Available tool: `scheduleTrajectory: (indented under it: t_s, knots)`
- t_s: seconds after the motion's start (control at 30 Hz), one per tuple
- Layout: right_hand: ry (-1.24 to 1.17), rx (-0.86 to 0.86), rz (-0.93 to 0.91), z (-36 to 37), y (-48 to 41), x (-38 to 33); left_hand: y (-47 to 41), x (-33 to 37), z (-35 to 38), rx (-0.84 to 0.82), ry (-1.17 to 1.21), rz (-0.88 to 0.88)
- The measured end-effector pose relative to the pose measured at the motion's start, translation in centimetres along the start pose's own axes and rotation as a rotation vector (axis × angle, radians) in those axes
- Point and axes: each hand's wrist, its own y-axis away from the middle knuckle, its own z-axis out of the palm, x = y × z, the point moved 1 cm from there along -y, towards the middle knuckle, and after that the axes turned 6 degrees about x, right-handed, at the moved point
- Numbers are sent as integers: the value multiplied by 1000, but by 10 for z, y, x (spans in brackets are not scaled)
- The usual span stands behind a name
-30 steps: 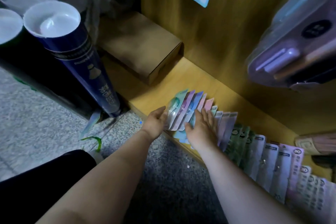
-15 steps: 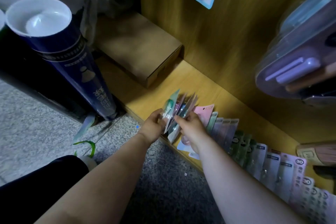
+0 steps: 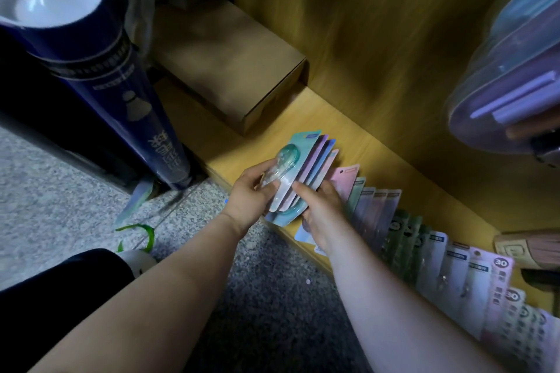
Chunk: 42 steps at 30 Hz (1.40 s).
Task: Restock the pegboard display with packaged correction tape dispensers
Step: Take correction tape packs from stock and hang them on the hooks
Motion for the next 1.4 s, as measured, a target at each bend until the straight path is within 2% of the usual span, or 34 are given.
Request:
scheduleTrajectory:
  t_s: [0.13,0.33,0.47,0.67,0.93,1.07,1.17,1.3,1.4]
  knots:
    - [-29,-72,-23,2,13,-14,8,8,-10,82,-69,97]
    - [-83,-113,-76,0,66,-36,61,56,-16,121,-210,368]
    - [-88,-270,-201,-1,120,-65,118,97,-34,258,-250,518]
    - [-179,-382,-331,-4,212,-94,218,156,-53,303,-192,736]
    - [-193,-349,-557,-35,311,-133,301,207,-52,325,37,763]
    - [-173,-277,-648,-63,344,-153,328,229,-38,260,136,710]
    - [-140,-234,-704,-88,364,-165,344,241,-23,143,116,692]
    - [-126,-171,-794,-124,386,-178,351,251,2,-160,183,465]
    - [-146,-136,-844,-147,394,-188,345,258,19,-395,142,340]
